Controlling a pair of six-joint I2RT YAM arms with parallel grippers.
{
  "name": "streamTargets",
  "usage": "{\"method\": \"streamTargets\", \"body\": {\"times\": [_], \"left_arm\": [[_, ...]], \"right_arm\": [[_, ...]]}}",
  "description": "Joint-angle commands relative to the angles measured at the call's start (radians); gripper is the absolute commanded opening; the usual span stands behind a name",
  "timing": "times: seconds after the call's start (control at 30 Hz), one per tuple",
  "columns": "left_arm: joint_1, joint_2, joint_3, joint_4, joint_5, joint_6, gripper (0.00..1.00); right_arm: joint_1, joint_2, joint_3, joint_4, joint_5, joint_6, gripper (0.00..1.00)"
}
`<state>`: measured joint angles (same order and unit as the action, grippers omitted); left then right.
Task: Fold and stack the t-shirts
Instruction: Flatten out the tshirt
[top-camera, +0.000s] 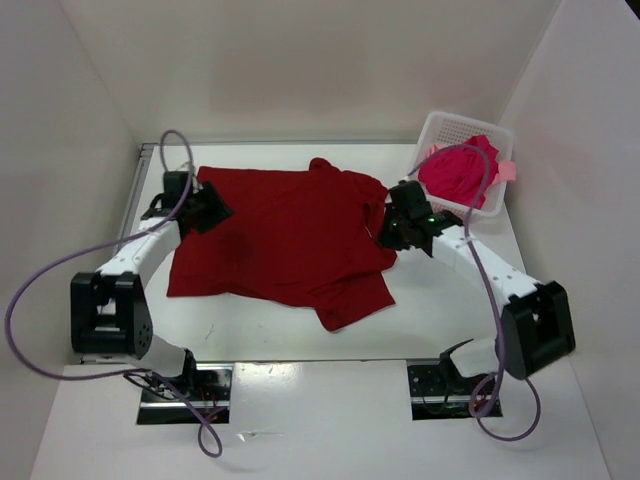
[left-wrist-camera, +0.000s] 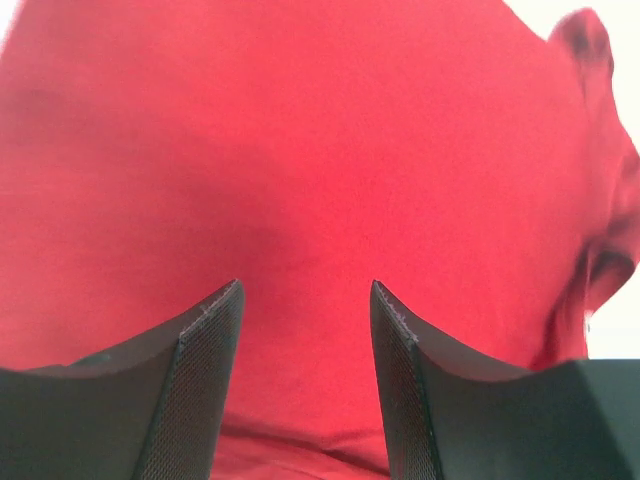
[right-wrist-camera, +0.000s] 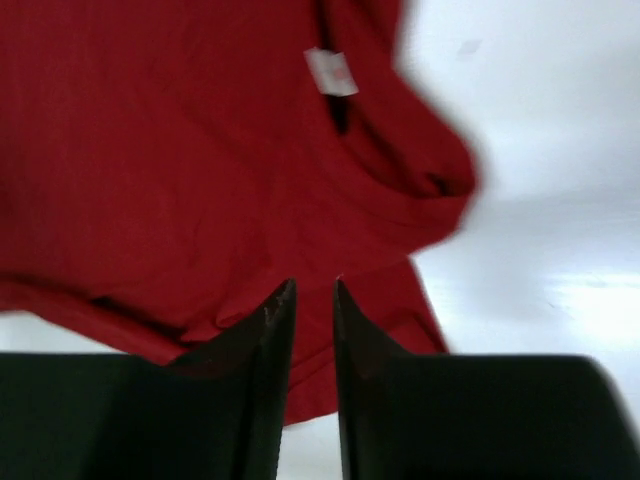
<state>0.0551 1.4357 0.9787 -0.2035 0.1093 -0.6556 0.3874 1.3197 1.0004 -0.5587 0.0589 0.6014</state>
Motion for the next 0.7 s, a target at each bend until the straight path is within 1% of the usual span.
{"method": "streamTargets", "body": {"times": [0.0, 0.07, 0.1, 0.13, 0.17, 0.2, 0.27, 0.33, 0.37, 0.5, 0.53, 0.6, 0.67], "left_arm": [[-0.116, 0.133, 0.072, 0.016, 0.044, 0.027, 0.61], [-0.159, 0.219, 0.098, 0.025, 0.073, 0.027, 0.61], [-0.159, 0.242, 0.107, 0.036, 0.087, 0.027, 0.61], [-0.169, 0.264, 0.116, 0.036, 0.102, 0.027, 0.61], [-0.169, 0.306, 0.132, 0.047, 0.112, 0.014, 0.59], [-0.169, 0.324, 0.132, 0.047, 0.112, 0.014, 0.59], [-0.169, 0.377, 0.162, 0.047, 0.102, 0.023, 0.59], [-0.169, 0.435, 0.187, 0.035, 0.092, 0.034, 0.59], [-0.169, 0.451, 0.196, 0.035, 0.08, 0.034, 0.59], [-0.169, 0.515, 0.233, 0.053, 0.06, 0.034, 0.59], [-0.169, 0.528, 0.244, 0.053, 0.059, 0.034, 0.59], [-0.158, 0.577, 0.279, 0.043, 0.049, 0.034, 0.59], [-0.158, 0.614, 0.349, 0.033, 0.049, 0.043, 0.59]], "right_arm": [[0.083, 0.149, 0.064, 0.135, -0.106, -0.017, 0.2], [0.096, 0.226, 0.096, 0.199, -0.106, -0.017, 0.15], [0.109, 0.269, 0.142, 0.213, -0.106, -0.026, 0.14], [0.11, 0.351, 0.162, 0.23, -0.106, -0.026, 0.14], [0.11, 0.392, 0.184, 0.255, -0.106, -0.035, 0.12], [0.11, 0.467, 0.228, 0.255, -0.094, -0.035, 0.11], [0.11, 0.531, 0.271, 0.298, -0.07, -0.045, 0.09], [0.11, 0.623, 0.308, 0.298, -0.045, -0.045, 0.09], [0.11, 0.651, 0.337, 0.298, -0.036, -0.045, 0.08], [0.11, 0.765, 0.403, 0.298, 0.007, -0.045, 0.08], [0.11, 0.823, 0.446, 0.298, 0.007, -0.045, 0.08], [0.1, 0.88, 0.495, 0.263, 0.016, -0.045, 0.08], [0.091, 0.955, 0.595, 0.234, 0.025, -0.045, 0.08]]}}
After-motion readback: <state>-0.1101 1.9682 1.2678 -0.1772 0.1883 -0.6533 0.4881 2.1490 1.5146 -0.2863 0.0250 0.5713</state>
